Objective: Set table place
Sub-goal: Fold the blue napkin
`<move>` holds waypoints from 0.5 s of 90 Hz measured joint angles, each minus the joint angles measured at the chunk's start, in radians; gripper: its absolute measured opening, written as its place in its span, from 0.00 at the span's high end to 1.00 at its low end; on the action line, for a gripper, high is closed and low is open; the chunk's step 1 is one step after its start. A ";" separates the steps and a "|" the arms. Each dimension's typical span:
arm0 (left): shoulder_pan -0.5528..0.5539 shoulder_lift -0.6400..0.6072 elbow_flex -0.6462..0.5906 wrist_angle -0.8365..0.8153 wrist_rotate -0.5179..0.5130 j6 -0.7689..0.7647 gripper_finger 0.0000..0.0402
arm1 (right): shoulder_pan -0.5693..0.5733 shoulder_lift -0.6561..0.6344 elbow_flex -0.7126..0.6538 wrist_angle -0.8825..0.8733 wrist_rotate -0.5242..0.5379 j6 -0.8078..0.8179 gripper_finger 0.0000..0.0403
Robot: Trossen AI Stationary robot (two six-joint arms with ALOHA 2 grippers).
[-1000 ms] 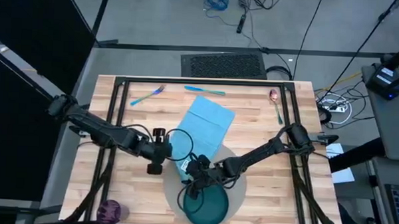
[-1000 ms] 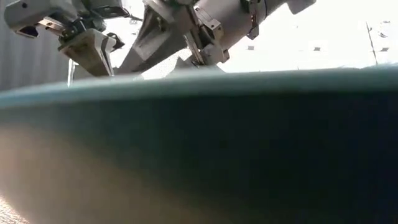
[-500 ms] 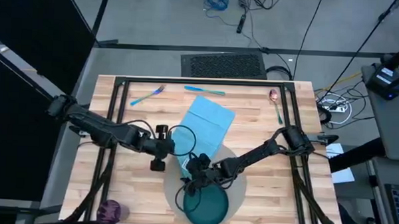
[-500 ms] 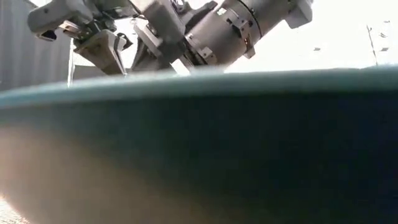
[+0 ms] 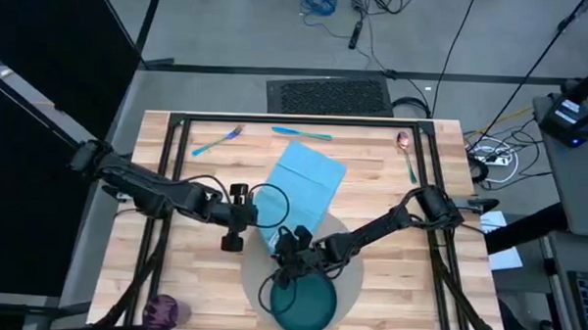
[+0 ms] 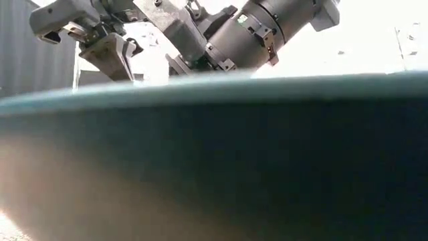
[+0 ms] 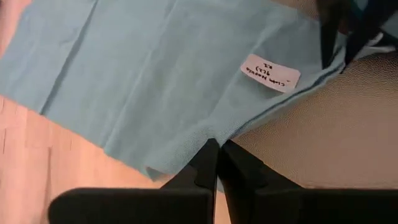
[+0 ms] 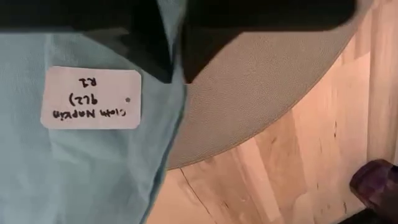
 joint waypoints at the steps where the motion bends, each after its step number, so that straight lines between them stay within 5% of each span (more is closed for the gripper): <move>1: 0.000 0.000 0.000 0.000 0.000 0.000 1.00 | 0.000 0.000 0.000 0.001 -0.001 0.000 0.98; 23: 0.000 0.000 0.000 -0.002 0.001 0.000 1.00 | -0.007 -0.022 0.049 -0.035 -0.075 -0.036 1.00; 45: 0.000 0.000 0.000 -0.001 -0.032 0.001 1.00 | -0.024 -0.075 0.213 -0.421 -0.077 -0.096 1.00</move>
